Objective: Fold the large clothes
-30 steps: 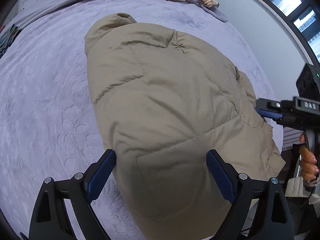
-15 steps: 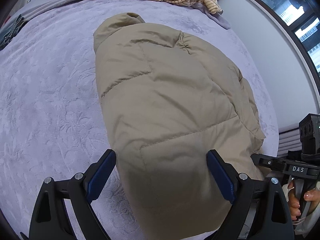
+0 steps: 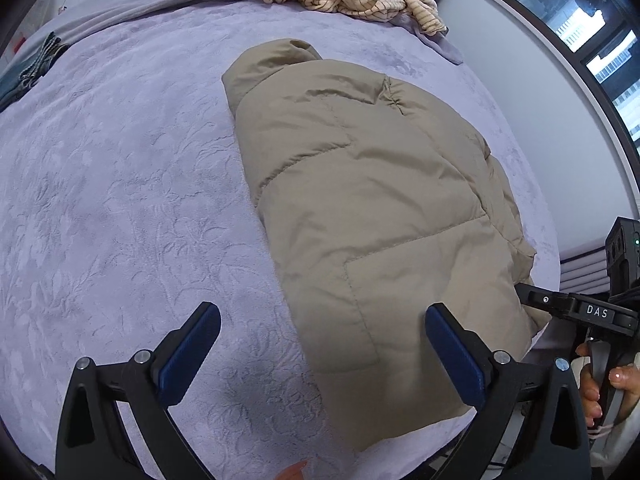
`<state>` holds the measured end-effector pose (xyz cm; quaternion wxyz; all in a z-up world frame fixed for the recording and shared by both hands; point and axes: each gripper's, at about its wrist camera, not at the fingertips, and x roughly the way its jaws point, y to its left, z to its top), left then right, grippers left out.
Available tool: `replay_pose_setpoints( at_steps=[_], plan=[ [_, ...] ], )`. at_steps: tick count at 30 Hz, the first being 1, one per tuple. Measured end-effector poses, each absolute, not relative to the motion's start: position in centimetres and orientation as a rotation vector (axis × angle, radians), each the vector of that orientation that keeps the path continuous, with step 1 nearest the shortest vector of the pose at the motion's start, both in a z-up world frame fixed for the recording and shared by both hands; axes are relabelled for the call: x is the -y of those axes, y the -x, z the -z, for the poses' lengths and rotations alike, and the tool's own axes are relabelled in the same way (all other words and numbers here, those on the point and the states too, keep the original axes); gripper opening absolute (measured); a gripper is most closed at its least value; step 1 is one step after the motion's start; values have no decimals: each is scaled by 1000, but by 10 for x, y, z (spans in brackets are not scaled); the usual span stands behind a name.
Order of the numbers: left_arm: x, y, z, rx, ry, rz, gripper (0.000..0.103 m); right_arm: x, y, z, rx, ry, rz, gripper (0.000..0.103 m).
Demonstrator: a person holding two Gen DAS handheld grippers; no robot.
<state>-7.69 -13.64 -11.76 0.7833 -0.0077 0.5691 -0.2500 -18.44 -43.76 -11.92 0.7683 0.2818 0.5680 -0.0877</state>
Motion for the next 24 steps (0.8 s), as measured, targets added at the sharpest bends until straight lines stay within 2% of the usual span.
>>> replay_pose_setpoints(
  at_steps=[10, 24],
  plan=[
    [124, 67, 119, -1233, 34, 529, 102, 438, 178, 90, -1175, -586, 196, 79],
    [131, 22, 127, -1293, 201, 451, 102, 497, 114, 103, -1218, -604, 59, 83]
  ],
)
